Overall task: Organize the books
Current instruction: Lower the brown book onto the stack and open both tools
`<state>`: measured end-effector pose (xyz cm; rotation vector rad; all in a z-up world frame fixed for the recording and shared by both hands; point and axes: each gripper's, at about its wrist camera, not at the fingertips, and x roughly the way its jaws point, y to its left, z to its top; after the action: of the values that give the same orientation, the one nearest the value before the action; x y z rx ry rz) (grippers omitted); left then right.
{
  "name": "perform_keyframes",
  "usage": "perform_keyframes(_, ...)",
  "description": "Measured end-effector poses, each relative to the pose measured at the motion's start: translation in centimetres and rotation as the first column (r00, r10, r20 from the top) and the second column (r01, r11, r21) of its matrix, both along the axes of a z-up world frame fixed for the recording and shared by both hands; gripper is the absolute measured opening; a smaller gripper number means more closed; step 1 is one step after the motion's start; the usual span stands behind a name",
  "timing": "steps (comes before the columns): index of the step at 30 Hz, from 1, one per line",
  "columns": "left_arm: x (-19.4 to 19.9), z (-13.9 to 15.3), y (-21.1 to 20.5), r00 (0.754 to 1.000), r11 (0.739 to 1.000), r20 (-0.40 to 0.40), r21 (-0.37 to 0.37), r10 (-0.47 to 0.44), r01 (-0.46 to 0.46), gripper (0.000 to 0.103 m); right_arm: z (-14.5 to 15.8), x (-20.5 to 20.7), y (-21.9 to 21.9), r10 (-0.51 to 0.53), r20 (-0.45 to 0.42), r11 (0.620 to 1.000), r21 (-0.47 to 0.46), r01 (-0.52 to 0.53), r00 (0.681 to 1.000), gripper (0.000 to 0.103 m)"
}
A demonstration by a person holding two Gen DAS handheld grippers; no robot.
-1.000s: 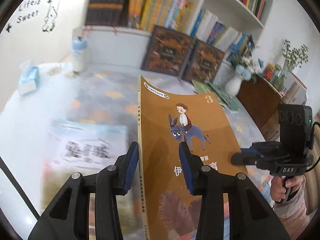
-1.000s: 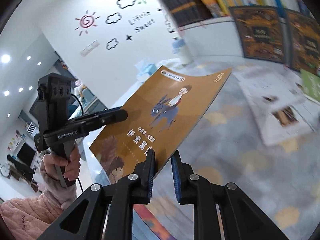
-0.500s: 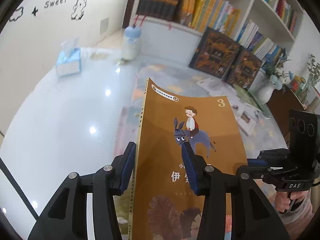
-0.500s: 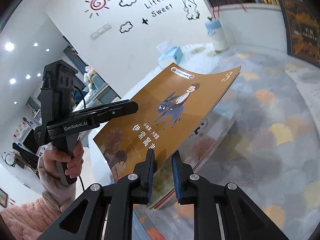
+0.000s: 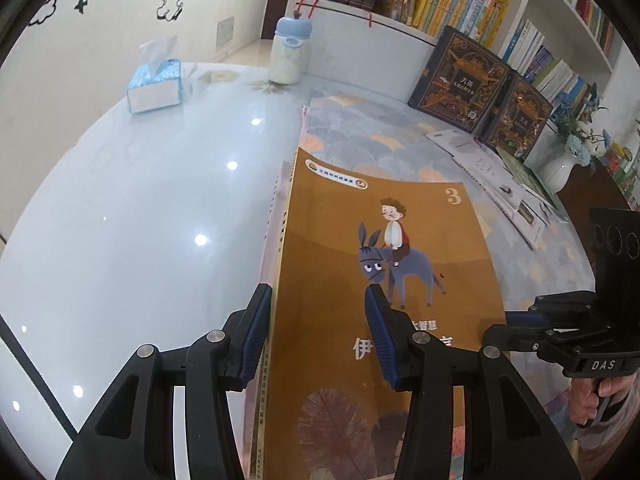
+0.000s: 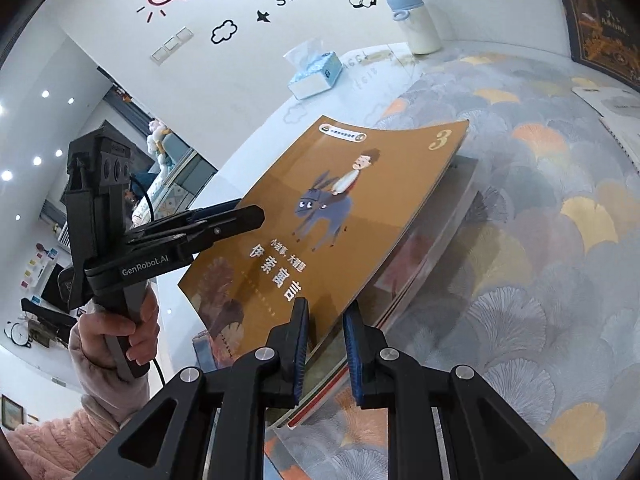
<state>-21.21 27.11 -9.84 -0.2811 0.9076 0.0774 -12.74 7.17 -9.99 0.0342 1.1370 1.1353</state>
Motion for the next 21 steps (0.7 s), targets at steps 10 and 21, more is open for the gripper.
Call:
perform_keyframes(10, -0.1, 1.4, -0.6, 0.999, 0.998, 0.018, 0.053, 0.031, -0.032, 0.051, -0.2, -0.1, -0.1, -0.014, -0.02, 1.0, -0.022, 0.013, 1.0, 0.019)
perform_keyframes(21, 0.7, 5.5, -3.6, 0.99, 0.995, 0.121, 0.055, 0.071, -0.078, 0.063, 0.4, 1.5, -3.9, -0.065, -0.094, 0.997, 0.026, 0.068, 0.993, 0.021)
